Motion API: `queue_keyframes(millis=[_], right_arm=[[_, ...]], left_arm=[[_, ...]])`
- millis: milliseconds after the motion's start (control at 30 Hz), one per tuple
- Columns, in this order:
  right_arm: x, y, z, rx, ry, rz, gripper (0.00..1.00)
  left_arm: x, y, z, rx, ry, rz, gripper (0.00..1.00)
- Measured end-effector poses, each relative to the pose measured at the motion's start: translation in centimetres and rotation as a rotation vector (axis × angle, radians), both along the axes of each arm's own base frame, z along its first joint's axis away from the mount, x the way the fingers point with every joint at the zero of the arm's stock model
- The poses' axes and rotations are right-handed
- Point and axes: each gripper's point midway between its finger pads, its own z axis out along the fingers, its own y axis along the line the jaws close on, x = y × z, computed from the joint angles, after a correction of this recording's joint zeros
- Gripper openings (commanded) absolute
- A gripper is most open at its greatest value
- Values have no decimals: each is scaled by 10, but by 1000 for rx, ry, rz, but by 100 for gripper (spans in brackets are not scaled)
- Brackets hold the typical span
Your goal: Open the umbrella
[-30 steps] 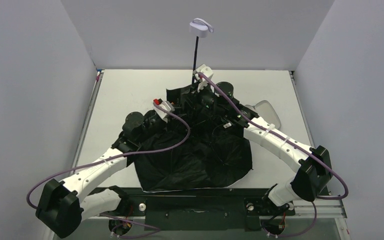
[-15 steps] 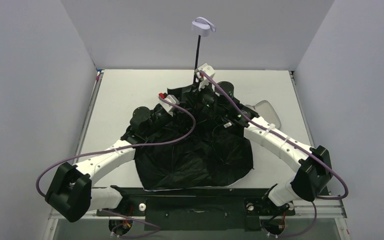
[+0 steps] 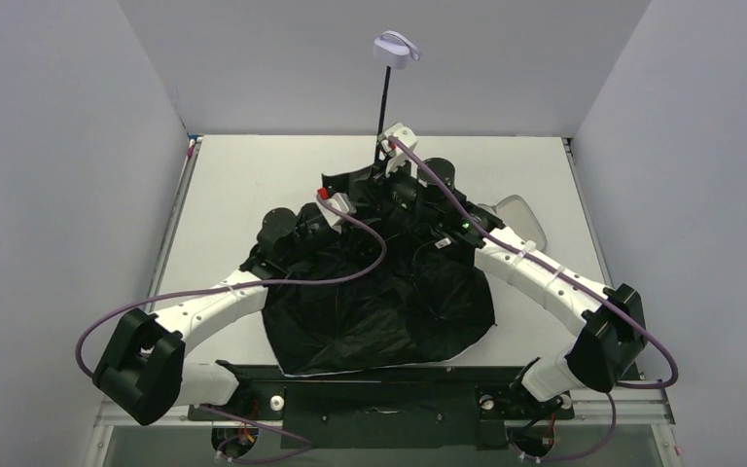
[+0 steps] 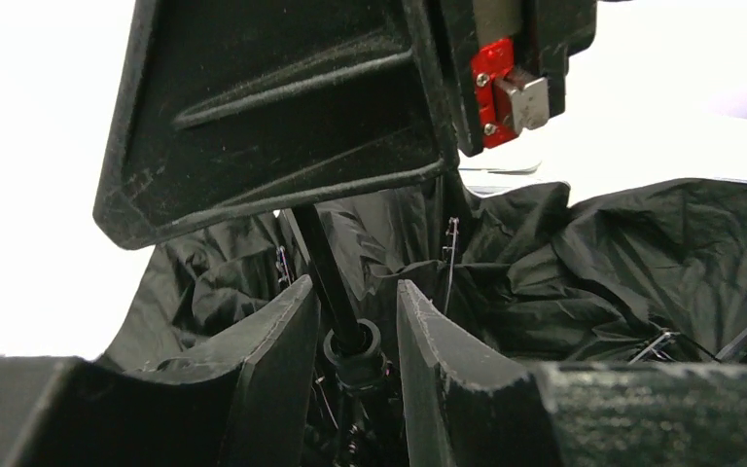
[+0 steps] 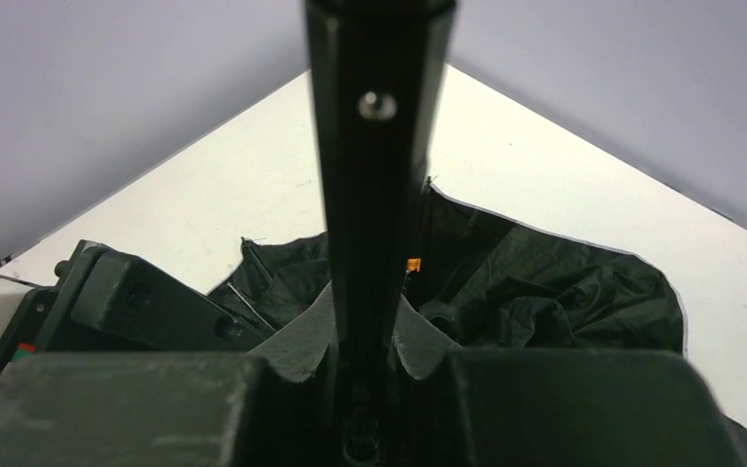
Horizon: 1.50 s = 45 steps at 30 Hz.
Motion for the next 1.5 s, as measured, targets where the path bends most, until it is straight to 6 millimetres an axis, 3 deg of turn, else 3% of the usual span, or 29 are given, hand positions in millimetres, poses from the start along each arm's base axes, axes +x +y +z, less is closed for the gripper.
queue_keyframes(millis=[200, 433, 733, 933, 1300, 1500], right_arm=[[-4, 4, 0, 11, 13, 27, 0], [-9, 7, 1, 22, 24, 50, 0], [-10, 7, -3, 14, 41, 50, 0], [-9, 3, -4, 1, 60, 43, 0], [-1, -8, 21, 11, 61, 33, 0], [1, -12, 21, 6, 71, 35, 0]], left_arm=[[-3, -2, 2, 6, -13, -18, 29], [12, -5, 14, -6, -17, 32, 23], [14, -6, -13, 44, 20, 29, 26], [11, -8, -15, 51, 3, 16, 25], [20, -16, 6, 23, -32, 14, 30], [24, -17, 4, 24, -3, 25, 37]])
